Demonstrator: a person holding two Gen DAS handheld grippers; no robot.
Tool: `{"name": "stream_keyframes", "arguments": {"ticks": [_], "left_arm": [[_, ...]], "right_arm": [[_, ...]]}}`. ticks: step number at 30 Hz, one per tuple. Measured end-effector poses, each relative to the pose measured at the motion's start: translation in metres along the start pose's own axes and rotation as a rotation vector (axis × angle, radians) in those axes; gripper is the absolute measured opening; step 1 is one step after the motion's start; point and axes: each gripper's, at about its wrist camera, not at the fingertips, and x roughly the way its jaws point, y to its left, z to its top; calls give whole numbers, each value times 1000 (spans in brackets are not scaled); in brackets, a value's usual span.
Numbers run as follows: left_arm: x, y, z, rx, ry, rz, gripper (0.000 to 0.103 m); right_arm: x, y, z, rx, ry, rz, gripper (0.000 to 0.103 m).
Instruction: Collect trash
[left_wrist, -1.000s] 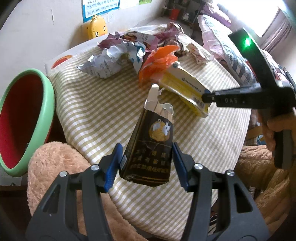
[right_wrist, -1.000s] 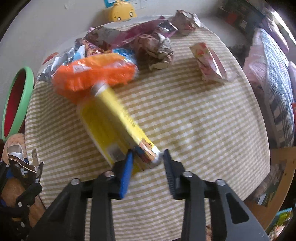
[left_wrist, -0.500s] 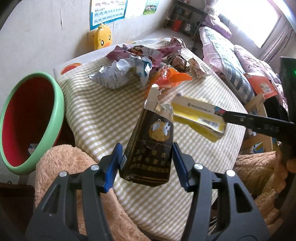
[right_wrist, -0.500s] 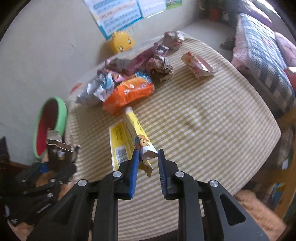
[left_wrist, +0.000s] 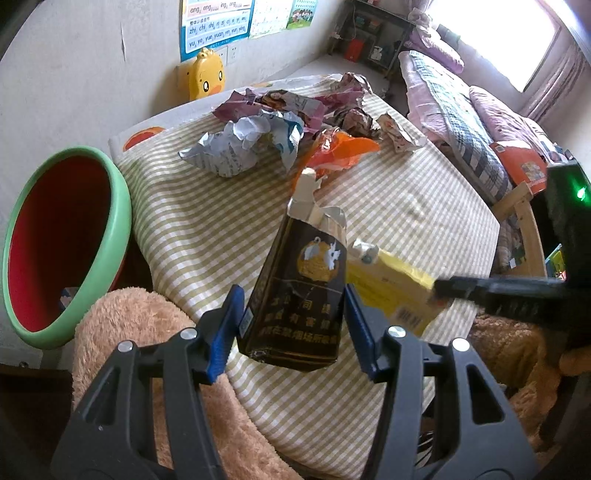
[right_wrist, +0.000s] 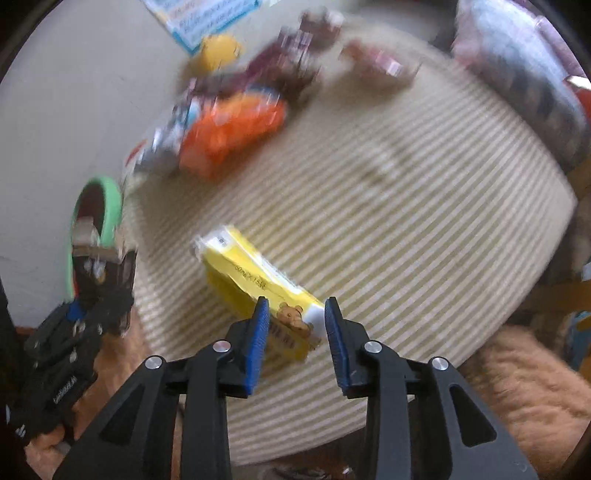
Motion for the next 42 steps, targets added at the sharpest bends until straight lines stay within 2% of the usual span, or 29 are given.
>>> {"name": "stream_keyframes", "arguments": {"ticks": [2, 4, 8, 12, 15, 16, 17, 21, 30, 31, 32, 34, 39, 42], "left_arm": [[2, 1, 0, -4, 7, 2, 53], [5, 2, -1, -8, 13, 1, 53], [8, 3, -2, -13, 22, -2, 53], [11, 7, -3, -27, 27, -6, 53], [13, 10, -3, -38, 31, -12, 53], [13, 10, -3, -40, 32, -13, 53], [14, 11, -3, -42, 33, -15, 53], [11, 14, -3, -53, 22, -20, 53], [-13, 35, 7, -117, -51, -19, 53], [-17, 38, 10, -124, -65, -13, 53], [-23, 43, 12, -132, -82, -2, 53], [-30, 50, 15, -144, -105, 14, 53], [-51, 81, 18, -200, -162, 63, 53], [-58, 101, 16, -237, -179, 95, 53]], "right_arm": [[3, 9, -2, -50, -6, -43, 58], [2, 21, -3, -118, -34, -82, 61], [11, 35, -5, -196, -19, -91, 79], [32, 46, -6, -289, -17, -249, 79], [45, 46, -5, -311, -1, -325, 76], [48, 46, -4, -316, -3, -344, 67], [51, 47, -4, -324, -4, -366, 54], [51, 42, -5, -269, 8, -266, 50], [5, 35, 0, -158, -88, -23, 44], [1, 34, 1, -147, -94, -1, 31], [-5, 33, 3, -132, -100, 35, 23], [-17, 34, 5, -104, -119, 75, 21], [-26, 36, 6, -115, -146, 53, 21], [-27, 40, 6, -75, -154, 90, 21]]}}
